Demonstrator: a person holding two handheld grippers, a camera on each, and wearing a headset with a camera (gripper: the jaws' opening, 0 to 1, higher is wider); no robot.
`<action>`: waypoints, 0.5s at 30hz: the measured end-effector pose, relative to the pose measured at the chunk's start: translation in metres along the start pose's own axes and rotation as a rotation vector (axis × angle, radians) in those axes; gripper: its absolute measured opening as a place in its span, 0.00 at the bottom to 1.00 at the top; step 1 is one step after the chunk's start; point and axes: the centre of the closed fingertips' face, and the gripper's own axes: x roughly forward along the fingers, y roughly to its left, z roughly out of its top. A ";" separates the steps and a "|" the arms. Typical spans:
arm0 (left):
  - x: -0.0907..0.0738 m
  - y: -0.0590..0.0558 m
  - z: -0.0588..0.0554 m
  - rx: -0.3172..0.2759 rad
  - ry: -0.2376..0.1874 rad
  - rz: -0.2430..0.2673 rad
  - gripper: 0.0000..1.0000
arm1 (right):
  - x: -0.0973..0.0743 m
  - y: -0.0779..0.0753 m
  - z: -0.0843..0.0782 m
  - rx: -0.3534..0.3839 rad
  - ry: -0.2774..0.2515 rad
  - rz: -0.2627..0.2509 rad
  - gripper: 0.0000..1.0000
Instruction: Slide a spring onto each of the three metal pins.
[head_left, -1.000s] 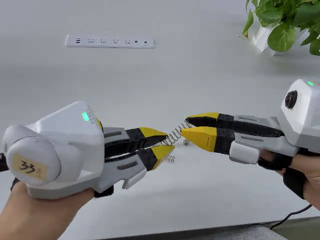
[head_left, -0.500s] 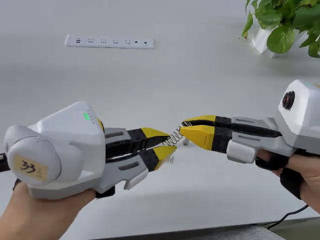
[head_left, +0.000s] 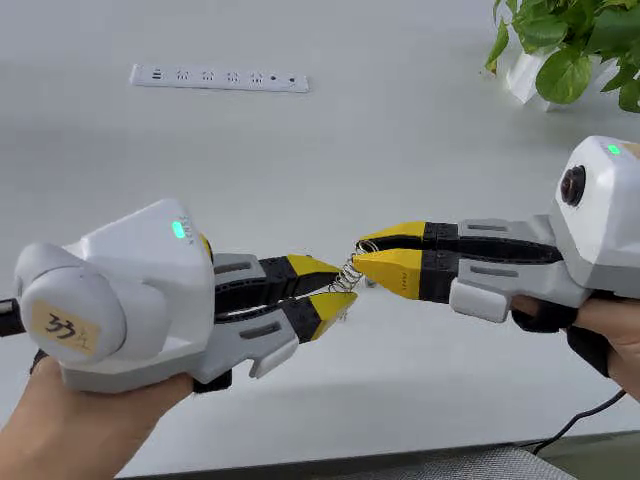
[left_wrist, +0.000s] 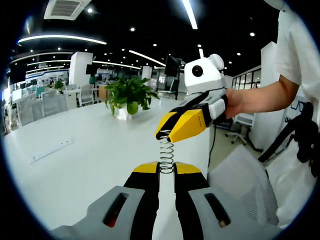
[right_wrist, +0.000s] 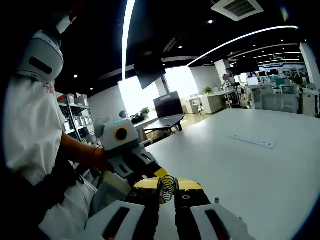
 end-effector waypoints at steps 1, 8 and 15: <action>0.000 0.000 0.000 0.000 0.001 -0.001 0.07 | 0.000 0.001 0.000 -0.011 0.009 0.003 0.06; 0.001 -0.003 -0.003 0.021 0.012 -0.013 0.07 | 0.000 0.005 -0.006 -0.125 0.110 0.027 0.06; 0.000 -0.005 -0.006 0.035 0.015 -0.023 0.07 | -0.001 0.009 -0.010 -0.192 0.215 0.072 0.08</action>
